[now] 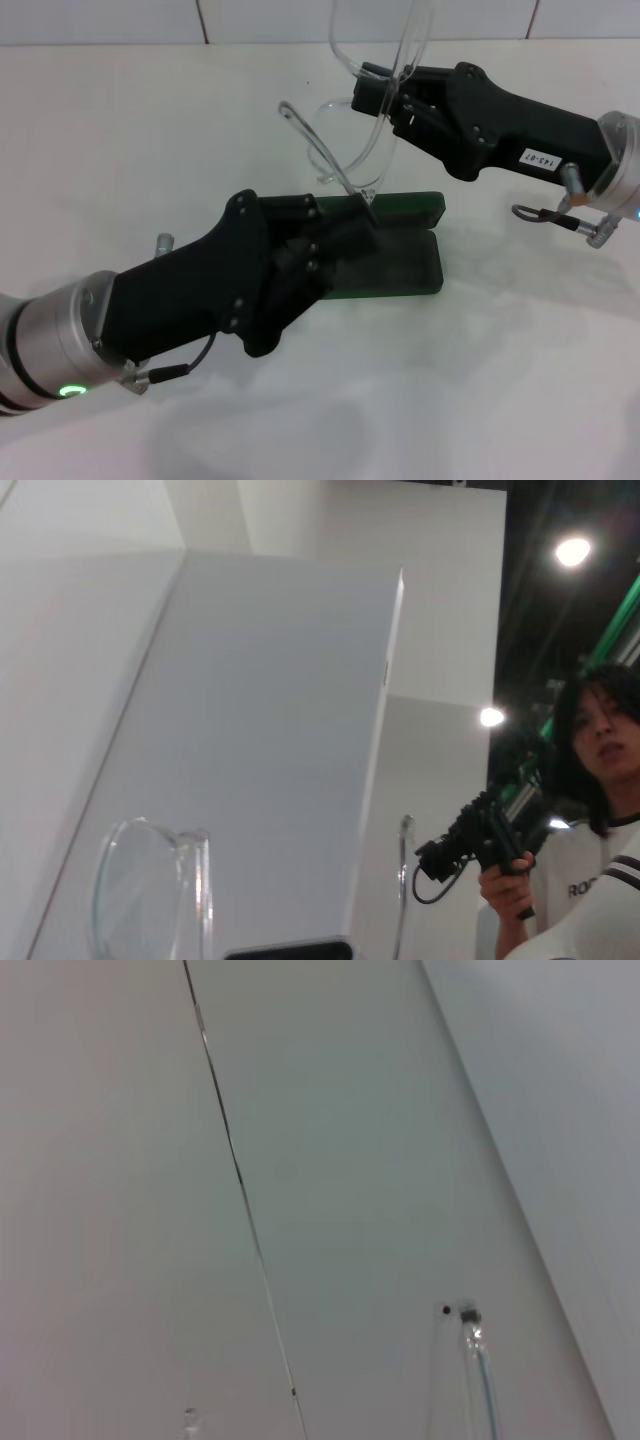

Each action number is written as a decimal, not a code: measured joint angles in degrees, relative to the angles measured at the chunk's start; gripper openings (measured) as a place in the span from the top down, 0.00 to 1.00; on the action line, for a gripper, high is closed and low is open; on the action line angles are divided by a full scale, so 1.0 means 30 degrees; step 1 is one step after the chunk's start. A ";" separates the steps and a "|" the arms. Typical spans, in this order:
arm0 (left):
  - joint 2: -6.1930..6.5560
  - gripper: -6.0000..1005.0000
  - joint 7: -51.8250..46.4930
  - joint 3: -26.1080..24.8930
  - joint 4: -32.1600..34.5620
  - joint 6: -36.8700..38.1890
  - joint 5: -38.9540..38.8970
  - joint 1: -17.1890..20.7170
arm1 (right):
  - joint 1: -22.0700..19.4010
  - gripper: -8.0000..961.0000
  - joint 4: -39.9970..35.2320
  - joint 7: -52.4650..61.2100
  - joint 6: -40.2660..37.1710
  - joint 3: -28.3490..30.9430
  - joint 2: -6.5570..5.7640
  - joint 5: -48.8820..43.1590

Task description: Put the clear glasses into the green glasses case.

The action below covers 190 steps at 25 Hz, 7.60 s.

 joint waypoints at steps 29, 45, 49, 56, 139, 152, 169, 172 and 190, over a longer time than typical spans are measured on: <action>-0.0085 0.88 -0.0534 0.0287 -0.0004 -0.0690 -0.1284 -0.0493 | 0.0191 0.88 -0.0651 -0.0038 0.0877 -0.2418 0.0000 0.0000; -0.0094 0.88 -0.0703 0.0350 -0.0003 -0.0972 -0.1486 -0.0557 | 0.0158 0.88 -0.1597 0.0072 0.1267 -0.3837 0.0000 0.0029; -0.0095 0.88 -0.0704 0.0342 -0.0004 -0.0981 -0.1485 -0.0545 | 0.0157 0.88 -0.1618 0.0093 0.1276 -0.3881 0.0001 0.0038; -0.0092 0.88 -0.0704 0.0299 -0.0004 -0.0980 -0.1506 -0.0470 | 0.0135 0.88 -0.1645 0.0108 0.1267 -0.4073 0.0000 0.0038; 0.0126 0.88 -0.0691 0.0355 0.0134 -0.1200 -0.2075 -0.0305 | -0.0445 0.88 -0.2066 -0.0401 0.2595 -0.4947 -0.0001 0.1435; 0.3084 0.88 -0.0148 0.0386 0.0056 -0.0816 -0.1928 0.2406 | -0.1367 0.88 -0.8220 0.2612 0.3364 -0.3858 -0.1460 -0.1114; 0.3589 0.88 0.0783 0.0288 -0.0179 -0.3235 -0.0001 0.3302 | 0.2335 0.88 -2.2269 1.9770 -0.0865 -0.0415 -0.0345 -2.2126; 0.3634 0.88 0.0903 0.0257 -0.0190 -0.3516 -0.0105 0.3485 | 0.4038 0.88 -2.1387 2.0781 -0.1596 -0.0745 -0.0231 -2.3775; 0.3660 0.88 0.1559 -0.0622 -0.0207 -0.3935 -0.0273 0.4119 | 0.9234 0.88 -1.4634 2.1787 0.1961 -0.8785 0.0001 -2.6985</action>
